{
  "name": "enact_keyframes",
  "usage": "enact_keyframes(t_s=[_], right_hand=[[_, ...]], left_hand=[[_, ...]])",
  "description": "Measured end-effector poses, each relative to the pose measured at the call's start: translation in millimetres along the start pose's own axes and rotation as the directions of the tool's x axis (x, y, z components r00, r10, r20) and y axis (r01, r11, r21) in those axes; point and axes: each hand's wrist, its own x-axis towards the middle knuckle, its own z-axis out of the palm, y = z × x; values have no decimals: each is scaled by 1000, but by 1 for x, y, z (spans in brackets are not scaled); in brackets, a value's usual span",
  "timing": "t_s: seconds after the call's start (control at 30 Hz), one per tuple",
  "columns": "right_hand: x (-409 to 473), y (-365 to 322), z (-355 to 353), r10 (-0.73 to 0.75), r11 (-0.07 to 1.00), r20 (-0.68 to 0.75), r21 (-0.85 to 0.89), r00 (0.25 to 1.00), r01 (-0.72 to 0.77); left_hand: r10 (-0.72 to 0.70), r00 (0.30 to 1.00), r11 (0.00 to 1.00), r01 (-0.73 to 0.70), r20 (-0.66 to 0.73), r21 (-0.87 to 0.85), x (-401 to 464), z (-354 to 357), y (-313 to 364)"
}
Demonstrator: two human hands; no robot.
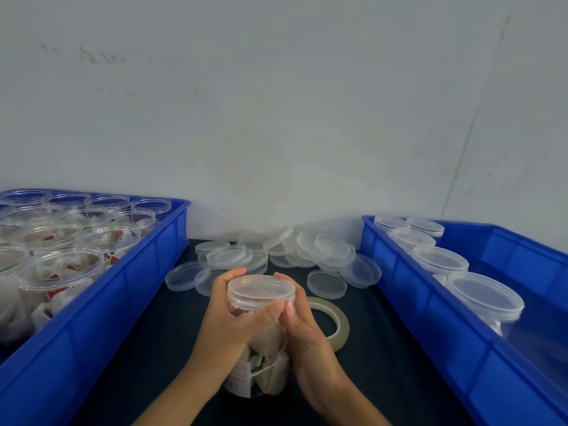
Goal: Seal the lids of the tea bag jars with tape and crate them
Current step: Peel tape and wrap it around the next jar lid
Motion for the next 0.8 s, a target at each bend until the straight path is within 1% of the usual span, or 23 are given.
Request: enact_keyframes(t_s=[0.07,0.13,0.2,0.27,0.3,0.37,0.4,0.43,0.5,0.53,0.6,0.67,0.7,0.73,0.8], right_hand=[[-1,-3,1,14,1000,-3,-14,1000,-14],[-2,-6,2,40,999,-7,-37,999,-40],[-2,-8,2,65,995,-21,-80,998,-66],[-1,-11,3,101,990,-44,-100,994,-105],[-1,-13,3,128,986,-68,-96,989,-134],[-1,-17,4,168,981,-128,-77,978,-178],[-1,-20,4,177,979,-153,-77,972,-190],[-1,-23,4,180,976,-177,-89,967,-198],[-1,-36,3,178,970,-240,-122,954,-212],[1,-46,1,187,966,-271,-125,944,-228],[6,-74,-8,198,962,-313,-121,929,-245],[13,-110,-22,194,951,-347,-162,918,-262],[16,-129,-31,174,948,-371,-187,912,-257],[20,-147,-40,123,952,-381,-214,917,-217],[25,-183,-60,2,942,-348,-313,938,-118]], left_hand=[[15,1000,999,-15,-5,34,-1,-1,-3],[-11,1000,998,10,18,59,3,-4,-6],[-94,995,990,90,28,107,10,-5,-5],[-203,979,960,199,-1,196,17,-8,-2],[-207,978,954,197,23,224,18,-10,-1],[-171,980,961,143,99,238,17,-12,4],[-185,975,960,154,120,234,16,-9,9],[-203,971,957,169,125,236,16,-6,13],[-209,972,940,169,108,298,20,6,27],[-185,976,935,141,111,324,22,13,38],[-48,978,956,-15,204,294,30,32,64],[67,956,948,-150,285,281,38,53,89],[95,952,940,-182,290,289,44,65,98],[104,956,935,-188,274,301,52,81,107],[144,961,905,-225,237,362,69,112,124]])
